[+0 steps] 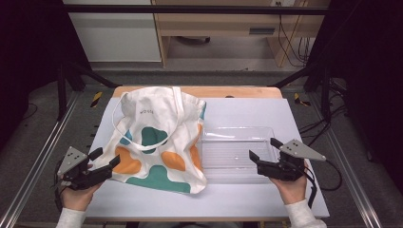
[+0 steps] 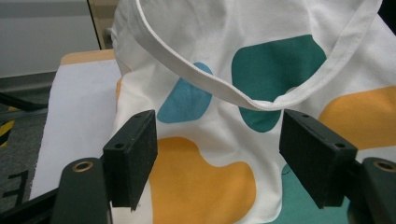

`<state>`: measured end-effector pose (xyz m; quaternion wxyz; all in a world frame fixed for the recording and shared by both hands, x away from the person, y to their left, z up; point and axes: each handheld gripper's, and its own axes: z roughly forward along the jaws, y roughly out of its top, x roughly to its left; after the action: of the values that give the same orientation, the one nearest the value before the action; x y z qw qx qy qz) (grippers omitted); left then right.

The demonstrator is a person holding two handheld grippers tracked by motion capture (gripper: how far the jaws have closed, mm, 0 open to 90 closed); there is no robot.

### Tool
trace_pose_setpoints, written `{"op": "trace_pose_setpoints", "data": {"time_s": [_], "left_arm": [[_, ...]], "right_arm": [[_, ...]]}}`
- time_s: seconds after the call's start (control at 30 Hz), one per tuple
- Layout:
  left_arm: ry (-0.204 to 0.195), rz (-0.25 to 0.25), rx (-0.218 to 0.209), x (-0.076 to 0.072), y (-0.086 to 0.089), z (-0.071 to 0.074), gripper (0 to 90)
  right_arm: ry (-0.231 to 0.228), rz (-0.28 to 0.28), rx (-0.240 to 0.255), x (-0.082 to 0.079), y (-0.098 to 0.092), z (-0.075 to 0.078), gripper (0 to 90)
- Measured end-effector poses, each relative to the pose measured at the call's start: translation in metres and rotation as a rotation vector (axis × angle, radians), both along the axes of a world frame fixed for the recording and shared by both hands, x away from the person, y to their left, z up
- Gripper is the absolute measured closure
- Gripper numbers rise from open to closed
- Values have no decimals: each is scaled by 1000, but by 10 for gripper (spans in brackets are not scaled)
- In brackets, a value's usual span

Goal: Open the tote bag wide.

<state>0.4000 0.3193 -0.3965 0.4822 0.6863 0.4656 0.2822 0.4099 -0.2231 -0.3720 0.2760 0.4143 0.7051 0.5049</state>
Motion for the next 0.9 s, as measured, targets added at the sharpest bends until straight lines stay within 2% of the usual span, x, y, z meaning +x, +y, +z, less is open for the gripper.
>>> {"op": "trace_pose_setpoints", "data": {"time_s": [0.07,0.2,0.23,0.37,0.5,0.73,0.9], "left_arm": [[2,6,-14,4,2,6,305],[0,11,-2,8,1,11,335],[1,10,4,11,-2,15,342],[-1,6,16,15,-8,20,356],[-9,-5,22,25,-20,24,371],[5,-8,36,40,-36,17,385],[24,-16,14,54,-46,9,463]], "right_arm": [[-6,23,8,3,9,5,158],[-3,48,21,6,21,10,171],[-3,70,28,8,31,13,182],[-6,98,30,11,44,17,196],[-4,135,29,17,65,20,205],[13,163,24,24,84,18,231],[34,183,18,31,100,14,262]]}}
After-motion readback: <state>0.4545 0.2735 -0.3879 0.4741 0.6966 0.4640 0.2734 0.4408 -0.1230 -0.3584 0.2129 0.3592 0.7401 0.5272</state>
